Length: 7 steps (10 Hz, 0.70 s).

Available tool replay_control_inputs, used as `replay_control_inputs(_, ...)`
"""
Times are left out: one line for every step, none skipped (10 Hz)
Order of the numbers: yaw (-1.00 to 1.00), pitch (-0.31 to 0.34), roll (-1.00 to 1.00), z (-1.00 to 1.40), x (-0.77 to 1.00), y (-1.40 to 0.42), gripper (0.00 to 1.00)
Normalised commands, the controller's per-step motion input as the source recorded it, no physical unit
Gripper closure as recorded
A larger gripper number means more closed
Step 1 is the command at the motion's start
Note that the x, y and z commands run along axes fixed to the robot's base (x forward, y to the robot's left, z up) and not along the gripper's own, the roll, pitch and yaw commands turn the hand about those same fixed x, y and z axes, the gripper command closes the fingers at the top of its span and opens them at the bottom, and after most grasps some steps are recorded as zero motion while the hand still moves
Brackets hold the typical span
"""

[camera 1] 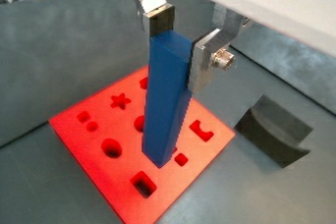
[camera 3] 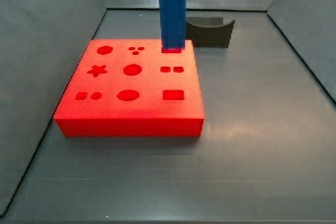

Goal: Insert the rectangle object.

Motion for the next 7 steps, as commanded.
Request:
replay_control_inputs(0.33,0.000,0.14,-0.64,0.41,0.00,1.00)
replay_control_inputs(0.41,-0.004,0.27,-0.48,0.35,-0.07,1.00)
replay_control_inputs(0.32,0.000,0.50,-0.10,0.32,-0.18,1.00)
replay_control_inputs(0.29,0.000,0.49,0.00,0.25,-0.25,1.00)
replay_control_inputs(0.01,0.000,0.04,0.00,0.00,-0.08,1.00)
replay_control_inputs(0.00,0.000,0.08,-0.19,0.00,-0.08,1.00)
replay_control_inputs(0.00,0.000,0.26,-0.30,0.00,-0.31,1.00)
